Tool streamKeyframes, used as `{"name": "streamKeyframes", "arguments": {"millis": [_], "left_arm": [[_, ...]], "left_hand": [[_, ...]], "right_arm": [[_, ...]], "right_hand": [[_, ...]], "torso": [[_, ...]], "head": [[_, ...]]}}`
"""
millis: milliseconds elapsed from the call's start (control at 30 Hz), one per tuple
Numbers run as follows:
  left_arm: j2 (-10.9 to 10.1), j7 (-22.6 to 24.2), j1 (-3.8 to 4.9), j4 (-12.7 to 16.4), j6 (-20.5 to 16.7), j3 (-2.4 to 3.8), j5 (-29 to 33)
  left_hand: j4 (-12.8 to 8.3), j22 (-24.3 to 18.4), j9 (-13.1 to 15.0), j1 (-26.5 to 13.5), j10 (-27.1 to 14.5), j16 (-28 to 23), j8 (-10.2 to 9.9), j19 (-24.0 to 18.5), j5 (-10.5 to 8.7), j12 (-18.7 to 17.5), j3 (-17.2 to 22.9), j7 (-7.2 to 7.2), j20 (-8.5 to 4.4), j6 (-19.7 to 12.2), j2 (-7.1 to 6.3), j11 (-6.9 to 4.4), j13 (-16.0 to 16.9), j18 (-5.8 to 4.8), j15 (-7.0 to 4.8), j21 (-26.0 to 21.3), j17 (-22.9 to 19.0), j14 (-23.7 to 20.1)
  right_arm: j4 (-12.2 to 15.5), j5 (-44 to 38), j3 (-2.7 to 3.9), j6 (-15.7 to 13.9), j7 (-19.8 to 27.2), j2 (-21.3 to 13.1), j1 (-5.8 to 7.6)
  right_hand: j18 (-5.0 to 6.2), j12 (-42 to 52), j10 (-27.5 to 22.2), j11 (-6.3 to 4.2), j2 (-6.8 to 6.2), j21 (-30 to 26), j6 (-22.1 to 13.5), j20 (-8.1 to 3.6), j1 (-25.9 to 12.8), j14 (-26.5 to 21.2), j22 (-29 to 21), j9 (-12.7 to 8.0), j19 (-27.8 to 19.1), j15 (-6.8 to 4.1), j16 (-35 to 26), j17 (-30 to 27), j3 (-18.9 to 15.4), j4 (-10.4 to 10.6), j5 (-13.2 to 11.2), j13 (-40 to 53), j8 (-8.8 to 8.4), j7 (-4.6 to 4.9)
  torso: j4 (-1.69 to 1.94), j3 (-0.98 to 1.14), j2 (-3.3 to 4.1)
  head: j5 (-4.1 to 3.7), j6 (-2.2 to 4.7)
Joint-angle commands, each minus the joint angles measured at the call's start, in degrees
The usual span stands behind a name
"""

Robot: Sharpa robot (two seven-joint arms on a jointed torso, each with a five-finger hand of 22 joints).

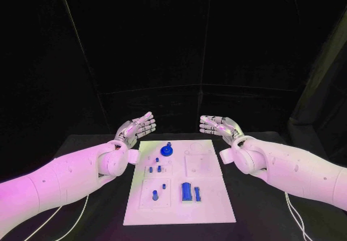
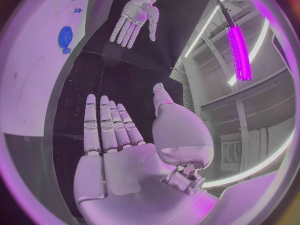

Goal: Assemble the parts on the task board

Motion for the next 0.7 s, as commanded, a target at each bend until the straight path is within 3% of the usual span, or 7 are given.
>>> {"name": "streamKeyframes", "arguments": {"millis": [33,133,167,267,300,367,700], "left_arm": [[-1.2,1.2,-0.30,3.7,-8.3,0.50,-1.5],[-3.1,1.8,-0.94,9.1,-14.5,1.27,-2.3],[-3.6,1.9,-1.12,10.7,-16.3,1.49,-2.6],[-5.2,2.4,-1.65,15.2,-21.4,2.13,-3.3],[-5.7,2.6,-1.81,16.5,-23.0,2.32,-3.5],[-6.7,2.9,-2.15,19.4,-26.3,2.73,-4.0],[-8.6,3.4,-2.78,24.8,-32.5,3.50,-4.9]], "left_hand": [[0.1,-2.7,-0.6,-14.5,-11.2,-5.4,-0.8,-8.3,-0.81,-0.7,-3.0,-5.64,-3.17,-10.5,0.47,-2.09,-0.5,-2.26,-5.79,-0.8,-0.6,-10.5],[0.1,-3.4,-0.6,-18.5,-14.3,-5.4,-0.8,-10.6,-0.81,-0.7,-3.8,-5.64,-4.04,-13.4,0.47,-6.57,-0.5,-2.88,-5.79,-0.8,-0.6,-13.4],[0.1,-3.7,-0.6,-19.6,-15.1,-5.4,-0.8,-11.2,-0.81,-0.7,-4.0,-5.64,-4.31,-14.2,0.47,-6.57,-0.5,-2.88,-5.79,-0.8,-0.6,-14.2],[0.1,-4.1,-0.6,-22.3,-17.2,-5.4,-0.8,-12.7,-0.81,-0.7,-4.6,-5.64,-4.87,-16.2,0.47,-6.57,-0.5,-3.50,-5.79,-0.8,-0.6,-16.2],[0.1,-4.3,-0.6,-23.3,-17.9,-5.4,-0.8,-13.2,-0.81,-0.7,-4.8,-5.64,-5.09,-16.8,0.47,-6.57,-0.5,-7.51,-5.79,-0.8,-0.6,-16.9],[0.1,-8.5,-0.6,-25.3,-19.5,-5.4,-0.8,-14.4,-0.81,-0.7,-5.1,-5.64,-5.54,-18.3,0.47,-6.57,-0.5,-7.51,-5.79,-0.8,-0.6,-18.3],[0.1,-8.5,-0.6,-32.2,-24.8,-5.4,-0.8,-18.4,-0.81,-0.7,-9.4,-5.64,-10.01,-23.4,0.47,-6.57,-0.5,-7.51,-5.79,-0.8,-0.6,-23.3]], "right_arm": [[4.2,4.0,0.26,-8.3,2.3,-1.4,-0.22],[10.4,6.8,0.54,-14.2,3.6,-3.6,-0.74],[12.0,7.6,0.62,-15.8,4.0,-4.1,-0.87],[16.3,9.5,0.81,-19.8,4.9,-5.6,-1.23],[17.5,10.0,0.86,-21.0,5.1,-6.1,-1.33],[20.0,11.2,0.98,-23.4,5.6,-6.9,-1.53],[23.2,12.6,1.13,-26.5,6.3,-8.1,-1.81]], "right_hand": [[-2.26,-0.7,-12.0,-4.33,-0.96,-2.4,-10.6,-2.19,-16.1,-13.6,-0.7,-0.9,-12.3,-0.75,-0.8,-0.9,1.5,0.3,-2.8,-0.6,-0.65,-2.17],[-2.88,-0.7,-15.4,-4.33,-0.96,-3.1,-13.6,-2.81,-20.7,-17.4,-0.7,-0.9,-15.8,-0.75,-0.8,-0.9,1.5,0.3,-2.8,-0.6,-0.65,-2.80],[-2.88,-0.7,-16.3,-4.33,-0.96,-3.3,-14.4,-6.93,-21.8,-18.4,-0.7,-0.9,-16.7,-0.75,-0.8,-0.9,1.5,0.3,-2.8,-0.6,-0.65,-6.87],[-3.48,-0.7,-18.6,-4.33,-0.96,-7.7,-16.3,-6.93,-24.8,-20.9,-0.7,-0.9,-18.9,-0.75,-0.8,-0.9,1.5,0.3,-2.8,-0.6,-0.65,-6.87],[-3.51,-0.7,-19.4,-4.33,-0.96,-7.7,-17.1,-6.93,-25.9,-21.8,-0.7,-0.9,-19.8,-0.75,-0.8,-0.9,1.5,0.3,-2.8,-0.6,-0.65,-6.87],[-7.53,-0.7,-21.1,-4.33,-0.96,-7.7,-18.5,-6.93,-28.1,-23.7,-0.7,-0.9,-21.5,-0.75,-0.8,-0.9,1.5,0.3,-2.8,-0.6,-0.65,-6.87],[-7.53,-0.7,-26.7,-4.33,-0.96,-7.7,-23.6,-6.93,-35.8,-30.2,-0.7,-0.9,-27.3,-0.75,-0.8,-0.9,1.5,0.3,-2.8,-0.6,-0.65,-6.87]], "torso": [[0.21,0.45,0.18],[0.21,0.45,0.18],[0.21,0.45,0.18],[0.21,0.45,0.18],[0.21,0.45,0.18],[0.21,0.45,0.18],[0.21,0.45,0.18]], "head": [[0.38,0.63],[0.38,0.63],[0.38,0.63],[0.38,0.63],[0.38,0.63],[0.38,0.63],[0.38,0.63]]}}
